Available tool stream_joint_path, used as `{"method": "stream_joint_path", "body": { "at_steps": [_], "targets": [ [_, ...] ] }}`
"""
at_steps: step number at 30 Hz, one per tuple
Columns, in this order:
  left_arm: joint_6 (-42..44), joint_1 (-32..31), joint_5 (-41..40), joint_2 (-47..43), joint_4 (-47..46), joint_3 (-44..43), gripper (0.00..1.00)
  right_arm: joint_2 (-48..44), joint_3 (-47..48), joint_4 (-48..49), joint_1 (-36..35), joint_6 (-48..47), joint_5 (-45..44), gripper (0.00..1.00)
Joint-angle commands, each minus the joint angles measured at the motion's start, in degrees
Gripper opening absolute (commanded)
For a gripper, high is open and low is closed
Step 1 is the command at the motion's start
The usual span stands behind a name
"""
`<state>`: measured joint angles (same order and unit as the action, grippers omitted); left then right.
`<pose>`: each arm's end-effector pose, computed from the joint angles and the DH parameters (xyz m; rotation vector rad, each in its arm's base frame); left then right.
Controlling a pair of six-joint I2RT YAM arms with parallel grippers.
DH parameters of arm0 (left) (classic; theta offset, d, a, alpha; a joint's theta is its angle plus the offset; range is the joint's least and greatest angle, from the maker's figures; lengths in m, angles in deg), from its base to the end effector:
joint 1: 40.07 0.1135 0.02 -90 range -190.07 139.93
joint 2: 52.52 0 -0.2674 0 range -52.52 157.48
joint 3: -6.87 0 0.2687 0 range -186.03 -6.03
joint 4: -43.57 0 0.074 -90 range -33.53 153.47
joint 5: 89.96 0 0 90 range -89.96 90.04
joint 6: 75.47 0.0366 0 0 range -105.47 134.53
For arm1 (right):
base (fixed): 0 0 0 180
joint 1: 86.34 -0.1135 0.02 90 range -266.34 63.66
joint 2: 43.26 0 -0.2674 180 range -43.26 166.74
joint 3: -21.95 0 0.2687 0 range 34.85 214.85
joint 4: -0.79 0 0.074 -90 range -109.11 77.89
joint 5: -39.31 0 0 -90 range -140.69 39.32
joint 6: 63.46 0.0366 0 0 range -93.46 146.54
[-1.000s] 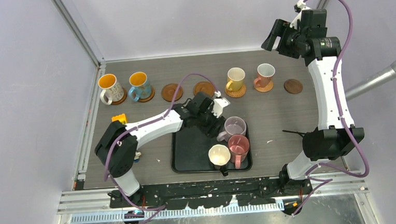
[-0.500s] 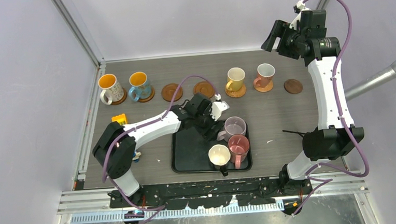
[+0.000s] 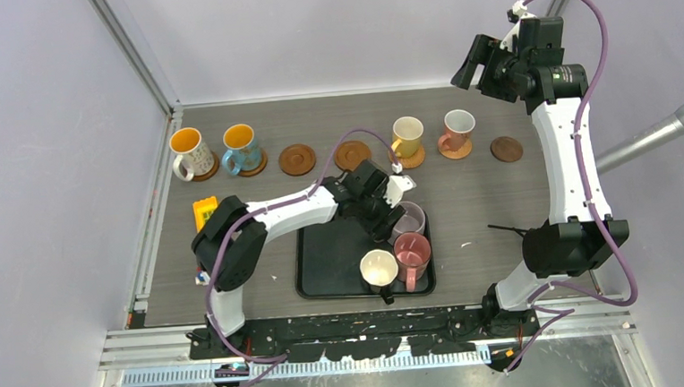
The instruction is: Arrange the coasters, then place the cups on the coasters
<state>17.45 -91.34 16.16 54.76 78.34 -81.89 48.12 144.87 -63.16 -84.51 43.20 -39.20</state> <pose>0.2545 -0.3336 0.1960 1.2858 2.2464 -0.6853 0.3483 -0.0038 0.4625 0.2273 2.1337 0.3657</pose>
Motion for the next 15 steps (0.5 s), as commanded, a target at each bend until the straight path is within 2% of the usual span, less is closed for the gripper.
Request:
{"method": "stream_joint_path", "body": {
  "at_steps": [1,7,15],
  "targets": [
    [-0.63,0.04,-1.06,1.60,-2.39,-2.02,0.52,-0.50,1.84,1.16,-0.24,-0.13,-0.49,0.83],
    [-0.35,0.09,-2.42,1.63,-3.71,-0.94,0.38,-0.35,1.95,1.10,-0.22,-0.05,-0.59,0.83],
    [2.75,0.26,-2.50,-6.73,-8.01,7.57,0.03,-0.24,2.00,0.89,-0.23,-0.29,-0.50,0.82]
  ]
}}
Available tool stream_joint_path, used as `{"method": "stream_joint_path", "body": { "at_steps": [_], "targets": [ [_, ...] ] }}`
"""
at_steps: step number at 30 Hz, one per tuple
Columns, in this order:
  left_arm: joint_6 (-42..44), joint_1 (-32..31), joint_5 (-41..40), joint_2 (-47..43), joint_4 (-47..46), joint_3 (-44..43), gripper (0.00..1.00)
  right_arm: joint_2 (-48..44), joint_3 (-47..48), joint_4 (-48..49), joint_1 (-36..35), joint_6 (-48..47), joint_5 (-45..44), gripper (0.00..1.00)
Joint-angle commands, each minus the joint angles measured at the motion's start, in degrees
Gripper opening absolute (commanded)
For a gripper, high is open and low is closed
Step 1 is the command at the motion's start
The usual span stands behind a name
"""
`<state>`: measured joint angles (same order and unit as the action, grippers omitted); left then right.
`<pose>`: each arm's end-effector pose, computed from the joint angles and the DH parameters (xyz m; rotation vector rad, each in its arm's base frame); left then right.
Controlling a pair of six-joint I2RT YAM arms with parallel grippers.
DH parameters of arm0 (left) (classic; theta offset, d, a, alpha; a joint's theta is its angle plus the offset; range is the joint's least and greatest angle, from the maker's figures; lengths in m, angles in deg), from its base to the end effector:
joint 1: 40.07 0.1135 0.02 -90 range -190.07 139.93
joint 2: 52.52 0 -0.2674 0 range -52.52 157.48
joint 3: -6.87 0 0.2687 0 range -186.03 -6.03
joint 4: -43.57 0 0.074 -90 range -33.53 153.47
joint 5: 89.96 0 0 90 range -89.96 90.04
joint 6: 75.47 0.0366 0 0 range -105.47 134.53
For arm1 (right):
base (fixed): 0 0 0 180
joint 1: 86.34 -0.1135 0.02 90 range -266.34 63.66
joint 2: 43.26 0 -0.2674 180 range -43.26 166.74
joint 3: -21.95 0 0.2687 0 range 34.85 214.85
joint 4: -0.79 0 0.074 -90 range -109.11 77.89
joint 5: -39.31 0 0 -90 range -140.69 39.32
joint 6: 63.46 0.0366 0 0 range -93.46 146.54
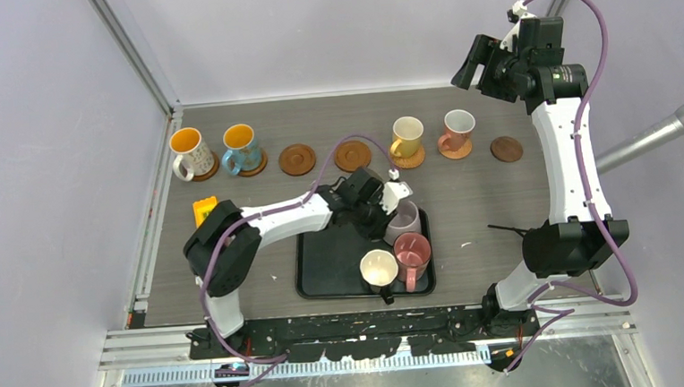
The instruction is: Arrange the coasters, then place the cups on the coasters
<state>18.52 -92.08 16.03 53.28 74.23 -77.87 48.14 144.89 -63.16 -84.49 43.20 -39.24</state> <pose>0.2452 -0.3303 0.1885 1.3101 2.1985 -0.6890 0.3483 -0.0040 0.4625 0.2281 2.1336 0.3648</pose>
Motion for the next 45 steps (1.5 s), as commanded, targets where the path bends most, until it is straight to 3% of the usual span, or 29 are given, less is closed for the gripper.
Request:
{"method": "stream_joint_path", "body": {
  "at_steps": [1,22,29,35,45],
  "targets": [
    [1.79,1.16,-2.41,-6.12,-3.94,4.19,0.00,-0.30,1.94,0.92,-0.26,-0.29,-0.43,0.82],
    [1.66,8.00,-3.67,-22.55,-15.37,13.64,0.00,-0.20,2.02,1.10,-0.61,-0.27,0.38,0.81],
    [0.88,14.59,-8.76,-28.22,-16.41,14.44,0.00,-0.28,2.11,1.07,-0.68,-0.78,0.36,0.81],
    [4.24,21.83,-11.33,-26.59,-20.10,13.07,0.00,0.00,1.77,1.23,-0.74,-0.87,0.43,0.81],
    [8.18,33.05,-9.92,-16.23,-25.22,6.29,0.00,0.73,2.34,1.31,-1.12,-1.14,0.36,0.81]
  ]
}}
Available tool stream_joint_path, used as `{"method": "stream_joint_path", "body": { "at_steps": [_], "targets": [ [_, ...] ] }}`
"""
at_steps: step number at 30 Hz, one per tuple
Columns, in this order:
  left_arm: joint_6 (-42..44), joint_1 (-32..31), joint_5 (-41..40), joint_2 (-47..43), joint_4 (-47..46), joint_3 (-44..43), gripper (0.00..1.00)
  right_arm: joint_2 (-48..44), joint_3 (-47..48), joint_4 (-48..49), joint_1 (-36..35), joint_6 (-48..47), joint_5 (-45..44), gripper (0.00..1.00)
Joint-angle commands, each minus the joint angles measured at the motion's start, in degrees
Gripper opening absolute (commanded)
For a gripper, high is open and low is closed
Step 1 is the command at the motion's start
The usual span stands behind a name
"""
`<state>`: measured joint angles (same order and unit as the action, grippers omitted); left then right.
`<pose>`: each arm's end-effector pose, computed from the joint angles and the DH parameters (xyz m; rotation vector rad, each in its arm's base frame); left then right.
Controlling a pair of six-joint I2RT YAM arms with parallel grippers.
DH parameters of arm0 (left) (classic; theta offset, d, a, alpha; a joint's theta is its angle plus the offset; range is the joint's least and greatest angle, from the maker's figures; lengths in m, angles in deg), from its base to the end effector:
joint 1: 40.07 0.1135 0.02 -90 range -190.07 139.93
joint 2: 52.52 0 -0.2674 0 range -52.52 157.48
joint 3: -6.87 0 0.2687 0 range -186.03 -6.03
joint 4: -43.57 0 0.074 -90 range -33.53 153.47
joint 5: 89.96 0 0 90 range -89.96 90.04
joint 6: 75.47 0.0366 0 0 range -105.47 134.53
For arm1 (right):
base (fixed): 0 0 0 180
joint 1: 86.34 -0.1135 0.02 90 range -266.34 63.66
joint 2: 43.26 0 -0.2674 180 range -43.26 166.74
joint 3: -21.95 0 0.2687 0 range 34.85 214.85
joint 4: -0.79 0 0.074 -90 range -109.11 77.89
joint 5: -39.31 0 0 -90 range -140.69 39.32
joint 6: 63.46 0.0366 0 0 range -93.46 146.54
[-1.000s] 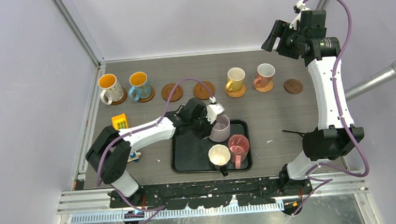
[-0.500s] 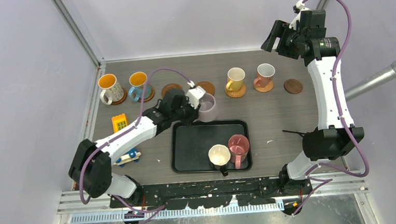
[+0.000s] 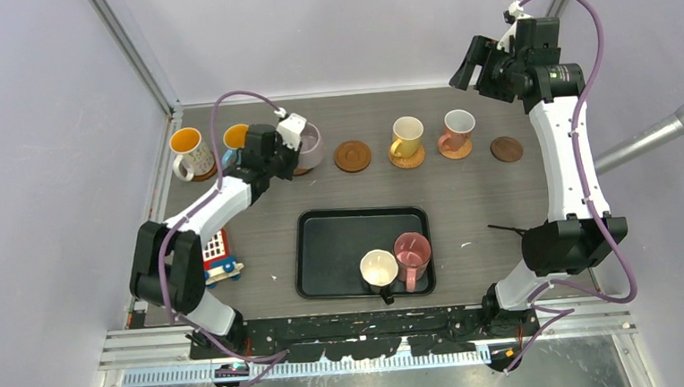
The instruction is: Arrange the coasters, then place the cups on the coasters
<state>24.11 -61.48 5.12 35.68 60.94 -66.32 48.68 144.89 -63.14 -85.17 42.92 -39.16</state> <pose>0.3381 -0.1360 0.2520 0.6222 2.0487 -0.2158 0.3517 0.0001 0.4594 0.2116 2.1449 0.3702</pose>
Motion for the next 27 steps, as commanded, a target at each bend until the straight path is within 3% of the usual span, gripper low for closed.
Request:
{"method": "stream_joint_path", "body": {
  "at_steps": [1,11,27],
  "targets": [
    [3.12,3.10,1.59,2.20,-12.67,-5.61,0.00,0.27,2.39,1.20,-0.42,-0.92,0.25,0.81],
    [6.72,6.64,5.95,8.48,-14.66,-6.57,0.00,0.57,2.57,1.37,-0.40,-1.19,-0.43,0.81],
    [8.04,7.64,5.20,12.07,-15.43,-5.83,0.00,0.47,2.32,1.19,-0.41,-1.76,-0.93,0.81]
  ]
}}
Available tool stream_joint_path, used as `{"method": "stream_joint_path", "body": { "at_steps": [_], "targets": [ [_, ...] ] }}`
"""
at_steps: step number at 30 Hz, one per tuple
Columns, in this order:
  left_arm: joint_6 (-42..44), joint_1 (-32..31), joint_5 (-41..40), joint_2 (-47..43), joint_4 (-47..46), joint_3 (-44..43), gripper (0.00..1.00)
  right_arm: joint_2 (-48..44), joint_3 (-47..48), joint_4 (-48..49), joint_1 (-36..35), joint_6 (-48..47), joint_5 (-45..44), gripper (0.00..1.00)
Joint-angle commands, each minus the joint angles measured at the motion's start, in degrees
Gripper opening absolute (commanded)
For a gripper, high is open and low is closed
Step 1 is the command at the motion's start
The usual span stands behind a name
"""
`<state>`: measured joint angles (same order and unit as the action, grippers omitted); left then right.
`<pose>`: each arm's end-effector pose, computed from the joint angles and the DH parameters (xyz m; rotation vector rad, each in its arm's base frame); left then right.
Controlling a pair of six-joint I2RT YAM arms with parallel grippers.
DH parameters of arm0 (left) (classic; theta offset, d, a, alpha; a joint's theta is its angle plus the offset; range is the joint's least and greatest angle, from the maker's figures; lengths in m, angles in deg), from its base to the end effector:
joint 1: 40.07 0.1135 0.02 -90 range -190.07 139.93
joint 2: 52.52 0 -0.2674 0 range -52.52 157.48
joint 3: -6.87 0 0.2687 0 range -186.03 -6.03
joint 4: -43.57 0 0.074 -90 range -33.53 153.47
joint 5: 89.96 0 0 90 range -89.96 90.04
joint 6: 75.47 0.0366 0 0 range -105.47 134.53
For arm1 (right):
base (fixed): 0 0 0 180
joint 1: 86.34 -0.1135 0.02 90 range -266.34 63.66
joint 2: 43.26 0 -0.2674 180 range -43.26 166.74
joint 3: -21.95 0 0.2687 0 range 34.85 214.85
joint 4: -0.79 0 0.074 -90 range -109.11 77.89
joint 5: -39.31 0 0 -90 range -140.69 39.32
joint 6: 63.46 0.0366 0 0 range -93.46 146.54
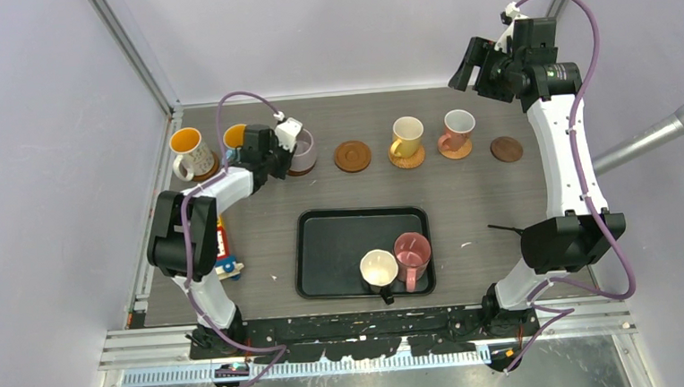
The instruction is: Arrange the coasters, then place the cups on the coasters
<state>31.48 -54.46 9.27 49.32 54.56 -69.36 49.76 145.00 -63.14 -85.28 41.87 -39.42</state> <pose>0.3914 -0.1065 0.1934 0.6809 2.0964 -0.1530 0.3580 0.0005 0.4537 0.1962 2.1622 0.3558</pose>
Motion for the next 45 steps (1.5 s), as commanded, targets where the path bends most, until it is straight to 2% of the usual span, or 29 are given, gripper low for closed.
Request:
{"method": "stream_joint_path", "body": {
  "at_steps": [1,18,22,23,28,34,38,45],
  "targets": [
    [0.72,0.67,1.06,-1.49,-9.11,-2.67,0.00,-0.62,2.13,1.18,-0.31,-0.66,-0.70,0.81],
    [0.33,1.91,0.78,0.54,-7.69,-2.09,0.01,-0.54,2.13,1.02,-0.33,-0.72,-0.81,0.81],
    [0.56,1.91,0.96,0.40,-6.47,-1.89,0.27,-0.39,2.18,1.02,-0.32,-0.73,-0.90,0.81],
    [0.66,1.89,1.49,0.27,-6.06,-1.81,0.30,-0.43,2.18,1.05,-0.33,-0.66,-0.82,0.81],
    [0.52,1.91,3.48,-0.07,-3.98,-2.11,0.40,-0.20,2.41,1.09,-0.31,-0.51,-0.70,0.81],
    [0.03,1.91,3.44,-0.77,-1.66,-2.83,0.44,-0.07,2.45,1.02,-0.31,-0.40,-0.53,0.81],
    [0.33,1.91,2.70,-3.29,1.45,-3.61,0.55,-0.07,2.41,1.03,-0.33,-0.42,-0.54,0.81],
    [-0.34,1.55,6.87,-10.75,15.28,-7.29,0.71,-0.65,1.11,0.71,-0.30,-1.37,0.25,0.81]
  ]
}}
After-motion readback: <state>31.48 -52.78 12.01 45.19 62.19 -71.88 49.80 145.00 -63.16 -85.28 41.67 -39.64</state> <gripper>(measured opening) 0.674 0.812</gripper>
